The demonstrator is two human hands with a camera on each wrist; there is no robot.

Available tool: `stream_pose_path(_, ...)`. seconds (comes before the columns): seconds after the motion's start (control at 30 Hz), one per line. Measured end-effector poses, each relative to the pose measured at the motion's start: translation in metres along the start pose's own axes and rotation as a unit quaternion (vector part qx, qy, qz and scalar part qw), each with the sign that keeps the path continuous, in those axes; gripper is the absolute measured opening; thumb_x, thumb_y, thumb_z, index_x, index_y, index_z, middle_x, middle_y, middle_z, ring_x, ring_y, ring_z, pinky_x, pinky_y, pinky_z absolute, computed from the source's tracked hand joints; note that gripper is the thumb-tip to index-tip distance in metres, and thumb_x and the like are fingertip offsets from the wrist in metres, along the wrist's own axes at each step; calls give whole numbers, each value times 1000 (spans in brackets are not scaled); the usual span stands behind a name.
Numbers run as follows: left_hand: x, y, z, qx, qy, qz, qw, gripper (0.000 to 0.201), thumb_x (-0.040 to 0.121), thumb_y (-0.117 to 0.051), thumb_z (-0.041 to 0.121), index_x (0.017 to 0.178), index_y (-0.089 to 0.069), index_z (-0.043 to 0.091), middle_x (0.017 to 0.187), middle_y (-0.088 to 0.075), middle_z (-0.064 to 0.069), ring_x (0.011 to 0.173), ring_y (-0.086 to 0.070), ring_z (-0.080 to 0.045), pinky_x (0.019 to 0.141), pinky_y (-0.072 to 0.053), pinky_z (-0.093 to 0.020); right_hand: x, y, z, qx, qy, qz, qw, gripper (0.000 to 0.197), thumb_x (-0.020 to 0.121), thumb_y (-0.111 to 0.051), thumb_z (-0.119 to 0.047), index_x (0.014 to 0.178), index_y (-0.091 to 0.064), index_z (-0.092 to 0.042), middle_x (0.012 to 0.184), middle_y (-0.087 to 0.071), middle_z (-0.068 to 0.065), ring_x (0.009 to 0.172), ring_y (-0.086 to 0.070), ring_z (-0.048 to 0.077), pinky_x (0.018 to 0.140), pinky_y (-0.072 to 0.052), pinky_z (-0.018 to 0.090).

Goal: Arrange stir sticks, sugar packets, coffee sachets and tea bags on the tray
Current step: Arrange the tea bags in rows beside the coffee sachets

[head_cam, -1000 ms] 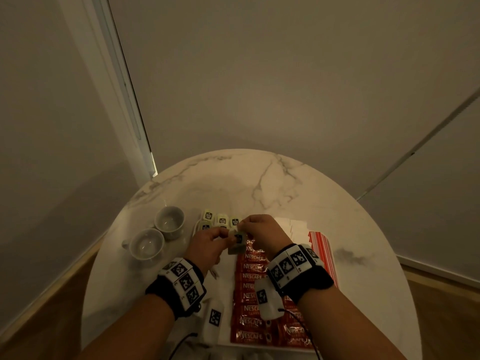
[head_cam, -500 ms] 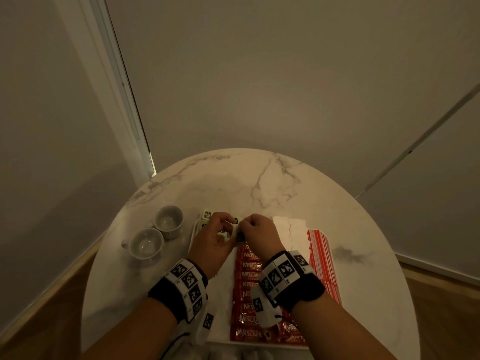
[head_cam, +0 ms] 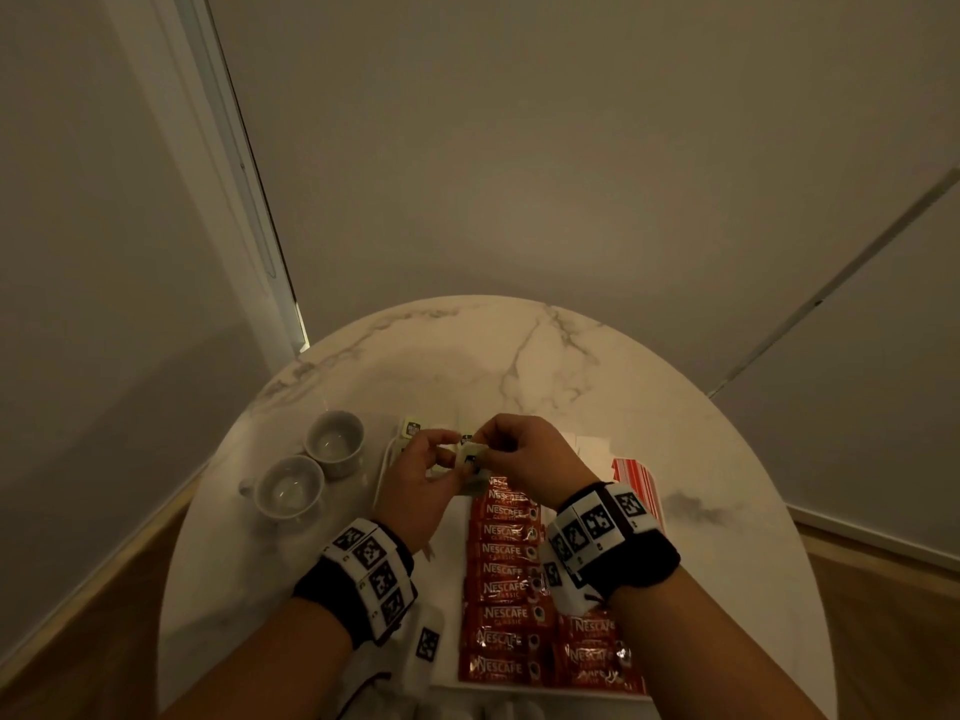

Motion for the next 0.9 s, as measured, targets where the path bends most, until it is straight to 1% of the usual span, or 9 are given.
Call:
stream_pose_path(0.1,0,-11,-8,11,40,-44,998,8,89,-61,12,97,-63,13,71,-64,9,42,-49,4,42,-36,-7,5,0,0,-20,-3,1,1000,6,86,-67,-20,81,-65,-22,71,-64,-7,63,-58,6,61,-48,24)
stream_pose_path(0.17,-1,-13,-19,27,59,-54,996,7,90,-59,9,87,-65,11,51,-58,14,37,-46,6,40,-32,-7,9,-3,4,-45,-12,-9,999,2,85,-68,-18,83,-67,-18,72,-63,-8,65,-57,5,62,-46,22)
stream_pose_path(0.2,-2,-14,-25,27,72,-53,996,9,90,-59,8,86,-66,11,51,-58,13,36,-46,6,40,-32,-8,11,-6,7,-65,-17,-16,998,2,85,-69,-17,86,-68,-15,74,-63,-7,67,-57,5,64,-44,21)
stream_pose_path(0.3,-4,-13,-41,59,93,-67,992,7,89,-62,10,90,-68,12,67,-64,7,43,-51,7,43,-34,-9,19,-14,18,-111,-35,-36,993,10,83,-69,-14,91,-71,-8,87,-69,2,79,-59,10,71,-43,20)
stream_pose_path(0.37,-6,-12,-51,76,106,-71,989,5,87,-65,16,91,-68,17,79,-68,7,59,-58,7,51,-39,-10,24,-16,30,-124,-64,-34,990,10,82,-70,-13,91,-72,-9,92,-71,5,81,-60,12,72,-45,22)
stream_pose_path(0.5,-6,4,-73,127,161,-20,979,11,84,-68,21,92,-62,24,93,-66,4,83,-59,-5,67,-45,-21,38,-24,47,-148,-121,-44,981,7,79,-73,-11,86,-74,-12,86,-69,5,79,-60,15,70,-48,25)
stream_pose_path(0.57,-5,9,-79,137,176,-12,975,17,83,-68,21,98,-62,23,94,-64,5,84,-58,-6,68,-46,-25,44,-25,51,-157,-136,-42,977,6,80,-72,-11,85,-74,-13,84,-68,4,79,-59,15,68,-46,25)
stream_pose_path(0.67,-3,12,-81,145,184,-7,972,18,84,-66,22,101,-61,23,89,-60,11,81,-57,-7,58,-42,-26,51,-25,51,-168,-143,-29,975,10,80,-72,-12,90,-75,-11,91,-71,6,77,-58,14,67,-46,25)
stream_pose_path(0.9,3,18,-89,161,198,-5,967,21,85,-65,23,104,-55,24,98,-59,3,83,-58,-18,62,-41,-28,64,-25,49,-169,-151,-29,973,15,83,-67,-8,93,-76,-14,96,-72,6,77,-59,14,68,-48,24)
Point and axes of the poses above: each hand's wrist, its own x-axis towards the middle knuckle, its own y-axis out of the back of the hand, z = x × y, the point moved 7 cm from there along x, towards the middle knuckle
